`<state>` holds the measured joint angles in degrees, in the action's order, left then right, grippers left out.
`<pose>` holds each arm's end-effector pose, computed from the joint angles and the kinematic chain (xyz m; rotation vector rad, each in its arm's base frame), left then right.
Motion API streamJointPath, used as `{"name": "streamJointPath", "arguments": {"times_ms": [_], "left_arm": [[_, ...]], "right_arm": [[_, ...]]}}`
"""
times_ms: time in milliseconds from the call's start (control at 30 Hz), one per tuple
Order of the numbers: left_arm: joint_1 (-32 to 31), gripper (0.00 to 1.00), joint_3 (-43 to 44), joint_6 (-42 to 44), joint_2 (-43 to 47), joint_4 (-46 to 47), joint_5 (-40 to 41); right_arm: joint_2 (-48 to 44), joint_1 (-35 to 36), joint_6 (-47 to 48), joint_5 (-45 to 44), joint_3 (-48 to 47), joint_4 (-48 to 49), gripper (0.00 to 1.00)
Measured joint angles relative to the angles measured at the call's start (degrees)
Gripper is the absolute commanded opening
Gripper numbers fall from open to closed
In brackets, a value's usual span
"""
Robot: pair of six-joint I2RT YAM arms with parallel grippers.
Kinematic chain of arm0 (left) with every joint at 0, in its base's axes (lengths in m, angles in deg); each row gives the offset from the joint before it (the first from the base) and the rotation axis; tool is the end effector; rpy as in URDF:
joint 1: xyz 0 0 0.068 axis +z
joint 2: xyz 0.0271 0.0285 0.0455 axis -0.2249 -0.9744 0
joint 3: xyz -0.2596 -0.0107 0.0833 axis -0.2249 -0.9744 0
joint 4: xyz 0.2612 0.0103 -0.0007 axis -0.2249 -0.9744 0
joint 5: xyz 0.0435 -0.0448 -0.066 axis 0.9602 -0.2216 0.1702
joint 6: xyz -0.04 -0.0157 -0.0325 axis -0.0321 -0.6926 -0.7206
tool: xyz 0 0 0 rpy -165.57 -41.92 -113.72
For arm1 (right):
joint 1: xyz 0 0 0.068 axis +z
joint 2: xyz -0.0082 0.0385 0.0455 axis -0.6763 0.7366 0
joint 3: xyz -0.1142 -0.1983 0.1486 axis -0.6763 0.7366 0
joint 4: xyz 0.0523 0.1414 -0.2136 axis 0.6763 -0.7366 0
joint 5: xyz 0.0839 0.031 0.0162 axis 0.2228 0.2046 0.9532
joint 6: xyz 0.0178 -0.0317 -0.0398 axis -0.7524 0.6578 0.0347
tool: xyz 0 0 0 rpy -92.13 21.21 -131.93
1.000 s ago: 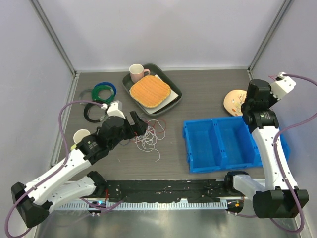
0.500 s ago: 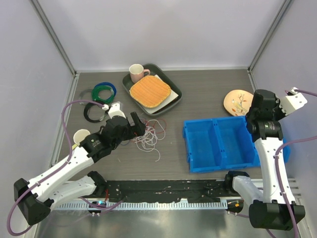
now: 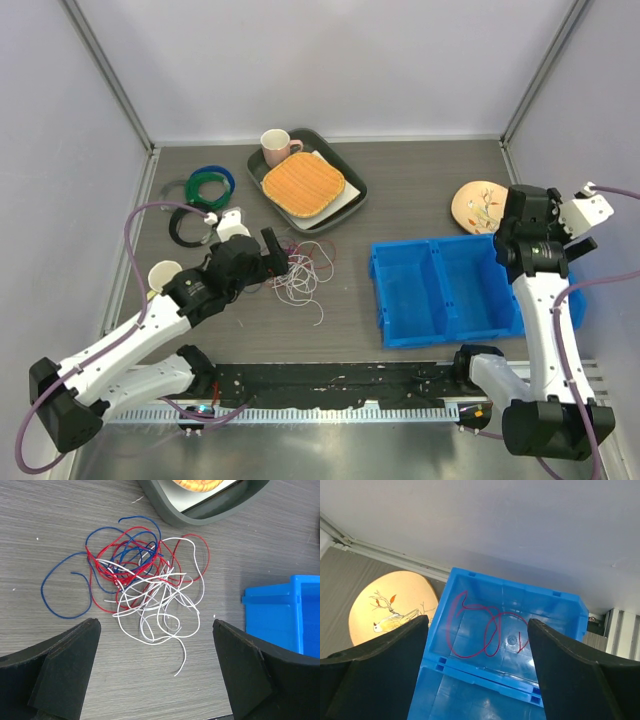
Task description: Untangle the cables
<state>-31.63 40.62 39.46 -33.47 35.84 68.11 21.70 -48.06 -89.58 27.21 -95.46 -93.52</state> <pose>0.1471 -0.1241 0.2876 -0.3274 2.1617 -0.4575 0.1856 -0.0477 0.3444 1.1848 1.5897 -0.7144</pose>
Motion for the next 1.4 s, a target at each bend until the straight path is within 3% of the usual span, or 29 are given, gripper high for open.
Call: {"name": "streamJointPath", "arguments": {"times_ms": [167, 233, 367, 467, 600, 733, 933, 1133, 1233, 1267, 1300, 1400], "left_arm": [[0.00, 1.00, 0.02, -0.11, -1.95, -0.42, 0.00], [0.00, 1.00, 0.11, -0.31, -2.93, -0.59, 0.11], [0.09, 1.00, 0.26, -0.31, -5.40, -0.63, 0.39], [1.42, 1.00, 0.28, -0.04, -7.72, -0.33, -1.40], [6.82, 1.00, -0.46, 0.39, -10.14, 2.54, -6.14], [14.40, 1.00, -3.54, 0.90, -11.76, 7.48, -13.29], [17.25, 0.94, -5.81, 2.86, -15.58, 12.44, -19.85], [17.42, 0.81, -5.81, 3.78, -19.96, 15.52, -22.21], [17.64, 0.65, -5.81, 4.26, -22.53, 16.52, -22.91], [17.66, 0.60, -5.79, 4.26, -23.21, 16.83, -23.12], [17.68, 0.50, -5.73, 4.46, -24.06, 17.00, -23.28], [17.75, 0.33, -4.72, 4.55, -26.75, 16.79, -22.99]], "right_arm": [[-4.31, -0.09, 4.61, 6.32, 1.03, 3.50, 0.90], [-5.55, -0.35, 9.09, 16.28, 2.75, 8.33, 0.91], [-5.05, 1.46, 15.78, 49.37, 6.88, 19.34, 0.92], [-1.27, 13.11, 23.04, 64.76, 7.48, 24.98, 0.92], [2.27, 35.52, 33.97, 71.28, 7.45, 28.44, 0.91], [9.49, 46.29, 37.81, 72.70, 5.88, 31.21, 0.86], [28.57, 55.15, 36.76, 57.51, -1.84, 30.75, 0.81], [40.83, 57.13, 32.48, 53.83, -3.93, 30.47, 0.53], [43.50, 57.13, 30.60, 53.64, -4.22, 30.45, 0.24], [43.74, 57.13, 30.10, 53.64, -4.28, 30.47, 0.06], [43.76, 57.13, 29.55, 53.48, -4.39, 30.47, 0.01], [43.71, 57.13, 28.15, 52.17, -5.03, 30.84, 0.01]]}}
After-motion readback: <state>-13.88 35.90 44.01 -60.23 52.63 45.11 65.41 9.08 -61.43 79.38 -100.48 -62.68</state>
